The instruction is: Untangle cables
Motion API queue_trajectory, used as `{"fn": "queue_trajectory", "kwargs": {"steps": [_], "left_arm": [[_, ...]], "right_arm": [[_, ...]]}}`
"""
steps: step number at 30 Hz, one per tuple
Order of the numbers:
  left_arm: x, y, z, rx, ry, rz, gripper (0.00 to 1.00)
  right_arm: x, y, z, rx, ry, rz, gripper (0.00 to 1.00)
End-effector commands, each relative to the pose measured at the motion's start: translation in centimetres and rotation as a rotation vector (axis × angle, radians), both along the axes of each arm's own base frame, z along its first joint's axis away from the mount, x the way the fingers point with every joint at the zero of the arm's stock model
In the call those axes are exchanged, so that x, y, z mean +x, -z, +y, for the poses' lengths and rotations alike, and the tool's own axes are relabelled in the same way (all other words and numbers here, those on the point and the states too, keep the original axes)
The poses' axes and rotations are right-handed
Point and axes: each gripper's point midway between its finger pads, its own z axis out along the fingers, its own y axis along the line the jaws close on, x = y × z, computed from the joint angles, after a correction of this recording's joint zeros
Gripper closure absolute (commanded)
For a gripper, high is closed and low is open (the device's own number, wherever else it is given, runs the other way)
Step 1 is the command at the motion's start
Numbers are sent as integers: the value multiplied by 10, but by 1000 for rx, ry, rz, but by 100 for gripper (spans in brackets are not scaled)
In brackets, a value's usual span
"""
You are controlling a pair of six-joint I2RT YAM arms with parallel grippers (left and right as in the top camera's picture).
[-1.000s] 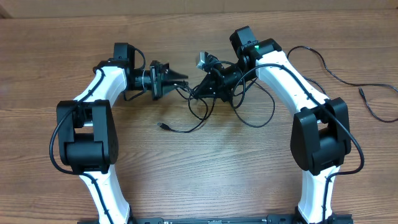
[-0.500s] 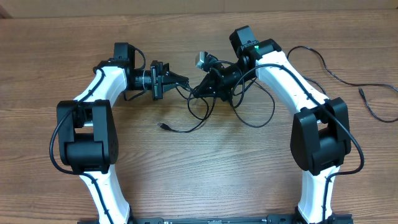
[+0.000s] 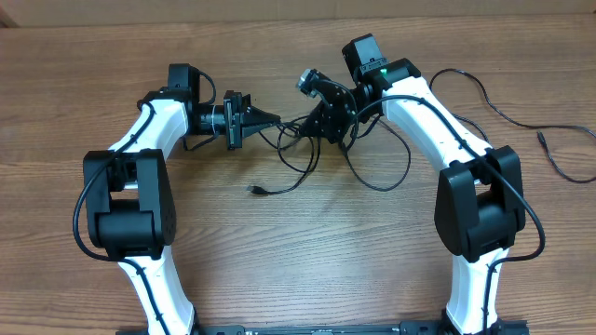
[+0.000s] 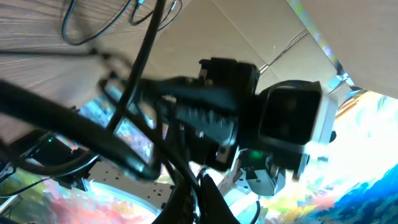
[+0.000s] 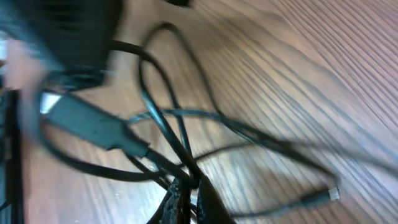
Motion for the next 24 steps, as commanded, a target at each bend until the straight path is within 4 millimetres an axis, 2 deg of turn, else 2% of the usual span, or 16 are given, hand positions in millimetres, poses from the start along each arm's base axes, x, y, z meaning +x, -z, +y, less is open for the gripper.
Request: {"fn": "queue_trajectory", "kwargs": {"steps": [1,8,12,15,19,20,24], "left_arm": [[-1,-4,-1,-27,8,-26,96],[0,-1,-1,-10,7,-72,96],[5,22,2,128,-7,-150,96],[8,39,6,230,-11,-204,89],[13,59,14,358,-24,-207,87],[14,64,16,390,-27,-207,85],[17,81,25,510,-23,-247,67]], "right_arm": [[16,0,-17,-101,171,7,96],[23,-4,-14,-77,272,61,96],[19,-2,-16,-87,288,94,96],[13,3,-20,-118,294,119,96],[7,11,-32,-190,314,143,96],[5,13,-34,-202,316,151,96],[-5,15,-37,-224,313,191,96]]}}
